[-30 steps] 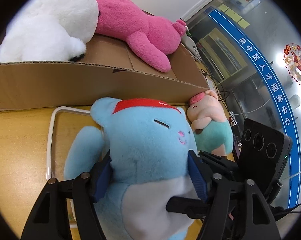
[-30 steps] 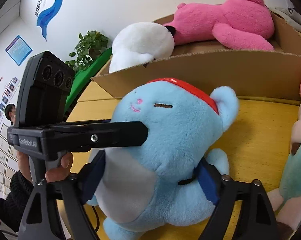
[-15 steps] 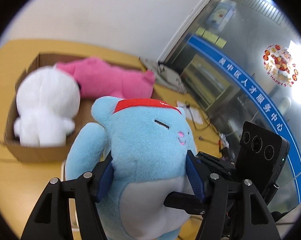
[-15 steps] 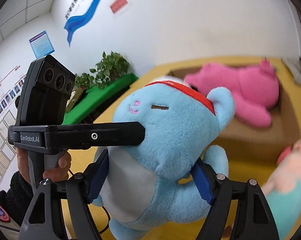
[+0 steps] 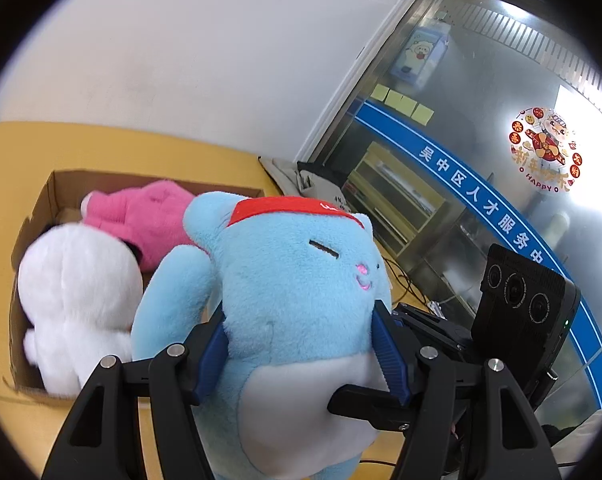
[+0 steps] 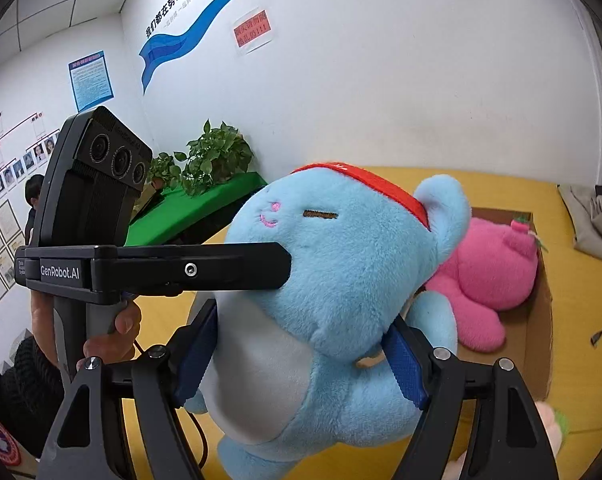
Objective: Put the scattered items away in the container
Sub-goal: 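Lift the blue cat with both grippers and carry it over the box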
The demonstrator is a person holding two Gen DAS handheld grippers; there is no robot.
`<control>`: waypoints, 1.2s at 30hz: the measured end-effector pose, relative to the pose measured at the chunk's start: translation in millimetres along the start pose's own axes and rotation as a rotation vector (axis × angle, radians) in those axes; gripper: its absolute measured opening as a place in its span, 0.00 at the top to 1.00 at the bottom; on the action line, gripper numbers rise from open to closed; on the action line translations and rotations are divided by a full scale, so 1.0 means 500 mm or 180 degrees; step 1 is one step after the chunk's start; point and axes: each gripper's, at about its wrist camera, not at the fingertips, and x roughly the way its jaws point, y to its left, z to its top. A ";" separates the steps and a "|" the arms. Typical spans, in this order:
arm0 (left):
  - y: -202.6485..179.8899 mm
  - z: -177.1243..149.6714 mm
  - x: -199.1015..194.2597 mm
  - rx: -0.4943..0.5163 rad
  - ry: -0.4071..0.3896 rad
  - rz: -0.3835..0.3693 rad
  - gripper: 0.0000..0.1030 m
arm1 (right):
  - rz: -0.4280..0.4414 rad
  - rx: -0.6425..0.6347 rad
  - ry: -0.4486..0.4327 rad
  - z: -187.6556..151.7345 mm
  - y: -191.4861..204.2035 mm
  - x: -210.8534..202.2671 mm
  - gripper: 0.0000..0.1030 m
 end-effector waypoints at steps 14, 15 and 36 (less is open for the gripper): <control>0.178 0.071 0.142 -0.0393 -0.0224 0.0067 0.38 | 0.0108 -0.0440 0.0188 0.089 -0.075 0.156 0.20; 0.200 0.066 0.158 -0.0492 -0.0219 0.0120 0.38 | 0.0136 -0.0533 0.0206 0.085 -0.083 0.180 0.20; 0.244 -0.042 0.217 -0.0584 0.0202 0.0408 0.40 | 0.0499 -0.0126 0.0017 0.147 -0.239 0.178 0.17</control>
